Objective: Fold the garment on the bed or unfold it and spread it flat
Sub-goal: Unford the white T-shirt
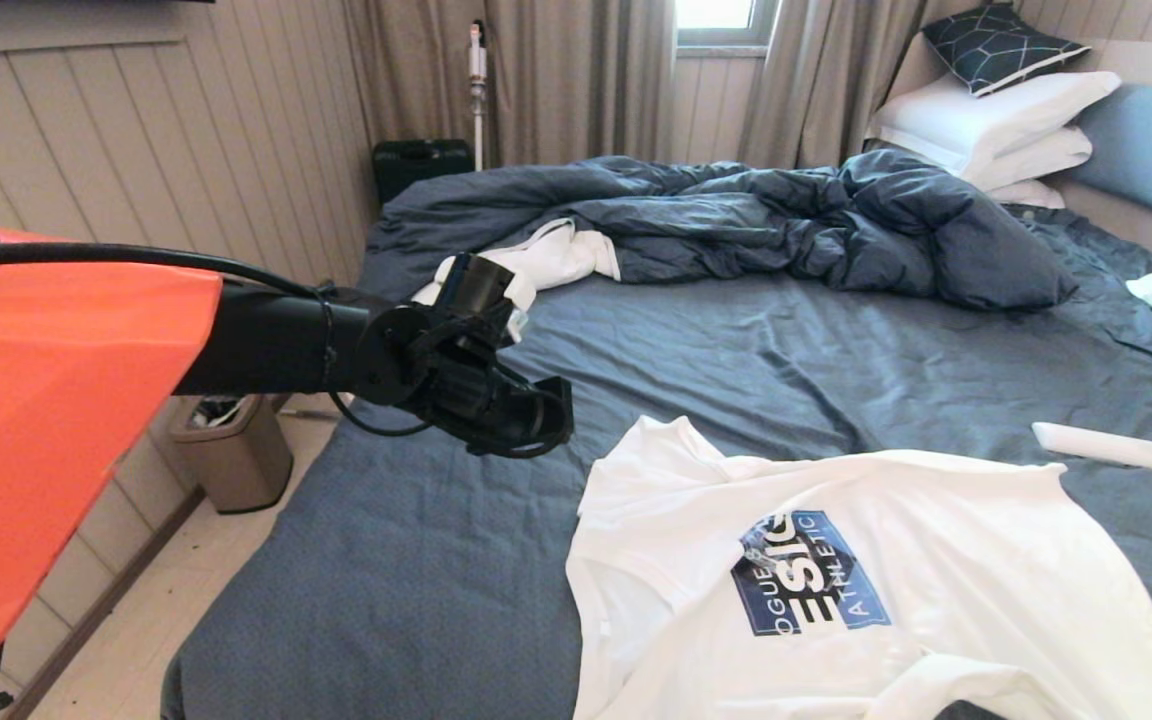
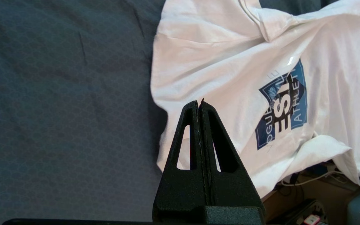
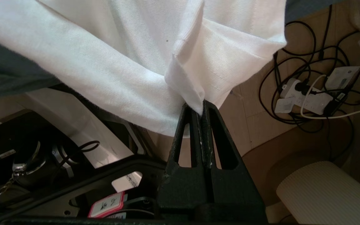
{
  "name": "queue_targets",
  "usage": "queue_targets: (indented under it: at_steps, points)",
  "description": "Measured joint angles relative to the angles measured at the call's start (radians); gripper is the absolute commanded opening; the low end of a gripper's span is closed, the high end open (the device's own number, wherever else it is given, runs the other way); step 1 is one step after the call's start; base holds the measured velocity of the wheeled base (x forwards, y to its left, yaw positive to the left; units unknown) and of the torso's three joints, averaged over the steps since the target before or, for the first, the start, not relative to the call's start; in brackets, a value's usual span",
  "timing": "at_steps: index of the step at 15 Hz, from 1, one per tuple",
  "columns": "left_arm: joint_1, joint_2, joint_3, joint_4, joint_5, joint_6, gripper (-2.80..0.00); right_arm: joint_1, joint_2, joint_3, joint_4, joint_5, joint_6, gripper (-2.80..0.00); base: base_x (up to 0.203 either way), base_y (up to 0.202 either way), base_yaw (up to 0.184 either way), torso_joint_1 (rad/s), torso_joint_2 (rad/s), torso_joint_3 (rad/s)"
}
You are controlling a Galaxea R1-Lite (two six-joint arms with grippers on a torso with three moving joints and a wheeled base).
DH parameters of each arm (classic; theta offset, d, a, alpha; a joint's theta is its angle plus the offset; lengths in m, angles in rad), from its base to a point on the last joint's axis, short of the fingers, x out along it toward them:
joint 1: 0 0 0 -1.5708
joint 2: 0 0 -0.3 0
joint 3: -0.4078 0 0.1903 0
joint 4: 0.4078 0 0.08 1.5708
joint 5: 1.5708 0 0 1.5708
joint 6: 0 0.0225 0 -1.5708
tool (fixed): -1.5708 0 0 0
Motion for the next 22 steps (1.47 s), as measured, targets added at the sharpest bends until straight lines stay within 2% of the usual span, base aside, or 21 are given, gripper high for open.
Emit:
queue_targets:
  at_steps: [1,7,11,14,16,17,18,20,22]
  points:
    - [0.0,-0.001,0.002,0.001,0.0,0.0,-2.8,0.0,-0.015,0.008,0.0,0.0,-0.002,0.0,0.0,0.0,0.0,0.0,0.0,0.0]
    - [-0.001,-0.004,0.003,0.001,0.0,0.0,-2.8,-0.012,-0.039,0.011,-0.003,0.001,-0.001,0.0,0.0,0.0,0.0,0.0,0.0,0.0]
    - [0.001,-0.004,-0.002,0.0,0.0,0.001,-2.8,-0.03,-0.037,-0.034,-0.006,0.04,0.011,0.0,0.0,0.0,0.0,0.0,0.0,0.0]
    - [0.031,-0.004,-0.036,0.004,0.0,0.003,-2.8,-0.072,-0.002,-0.198,0.003,0.151,0.048,0.0,0.0,0.0,0.0,0.0,0.0,0.0]
    - [0.064,0.003,-0.078,0.036,-0.017,0.003,-2.8,-0.079,0.061,-0.379,0.053,0.217,0.132,0.0,0.0,0.0,0.0,0.0,0.0,0.0]
    - [0.088,0.008,-0.106,0.072,-0.051,0.002,-2.8,-0.077,0.105,-0.48,0.1,0.256,0.19,0.0,0.0,0.0,0.0,0.0,0.0,0.0]
    - [0.111,0.012,-0.134,0.106,-0.095,-0.006,-2.8,-0.073,0.15,-0.575,0.153,0.299,0.241,-2.8,0.0,0.0,0.0,0.0,0.0,0.0]
    - [0.146,0.017,-0.168,0.144,-0.147,-0.024,-2.8,-0.065,0.235,-0.735,0.271,0.373,0.312,-2.8,0.0,0.0,0.0,0.0,0.0,0.0]
    - [0.153,0.022,-0.178,0.151,-0.156,-0.024,-2.8,-0.058,0.315,-0.846,0.358,0.412,0.339,-2.8,0.0,0.0,0.0,0.0,0.0,0.0]
